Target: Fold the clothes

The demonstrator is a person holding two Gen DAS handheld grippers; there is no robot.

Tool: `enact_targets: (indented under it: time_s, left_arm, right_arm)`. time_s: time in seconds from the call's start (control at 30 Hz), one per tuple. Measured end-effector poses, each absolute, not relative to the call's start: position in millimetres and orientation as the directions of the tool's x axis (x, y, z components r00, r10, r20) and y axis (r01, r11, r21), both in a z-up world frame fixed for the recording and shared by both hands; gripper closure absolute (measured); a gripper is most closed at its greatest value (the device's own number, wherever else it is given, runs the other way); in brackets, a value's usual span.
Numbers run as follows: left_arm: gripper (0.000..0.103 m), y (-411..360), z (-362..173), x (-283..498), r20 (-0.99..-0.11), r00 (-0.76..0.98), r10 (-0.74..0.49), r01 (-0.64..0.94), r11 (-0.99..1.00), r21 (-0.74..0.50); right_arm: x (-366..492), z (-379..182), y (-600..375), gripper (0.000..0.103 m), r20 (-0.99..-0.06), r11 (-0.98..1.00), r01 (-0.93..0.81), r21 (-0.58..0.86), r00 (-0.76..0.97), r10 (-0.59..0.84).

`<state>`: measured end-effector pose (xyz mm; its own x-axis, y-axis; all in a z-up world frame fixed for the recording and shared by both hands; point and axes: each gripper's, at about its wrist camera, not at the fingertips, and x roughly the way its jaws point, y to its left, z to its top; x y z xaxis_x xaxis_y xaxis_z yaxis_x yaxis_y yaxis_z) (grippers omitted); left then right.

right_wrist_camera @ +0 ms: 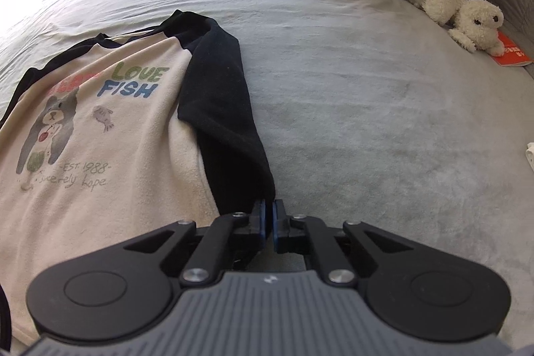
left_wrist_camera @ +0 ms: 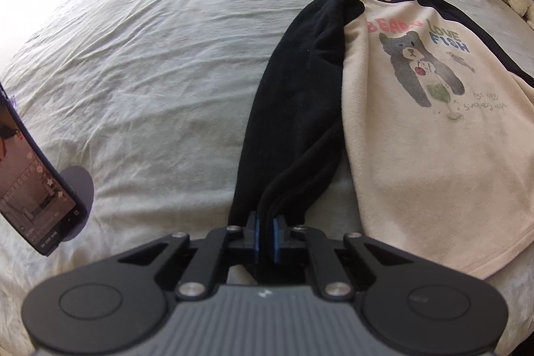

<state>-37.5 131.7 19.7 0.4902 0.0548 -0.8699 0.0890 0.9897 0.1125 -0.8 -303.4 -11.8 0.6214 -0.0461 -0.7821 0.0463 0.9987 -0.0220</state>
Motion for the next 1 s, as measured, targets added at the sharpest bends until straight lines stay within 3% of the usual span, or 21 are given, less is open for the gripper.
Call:
enact_targets:
  time_s: [0.5,1.0]
  left_arm:
    - [0.096,159.3,49.6,-4.1,-0.766,0.579,0.280,-0.070,0.953,0.295]
    - [0.096,177.1,48.8,61.4,-0.733,0.572,0.368,-0.252,0.929,0.270]
  right_arm:
    - [20.4,31.5,-321.8,0.100,-0.692,0.979,0.078,-0.186,0.697,-0.187]
    - [56.9,51.9,-362.1,0.100,-0.597,0.912,0.187,-0.364,0.705,-0.383]
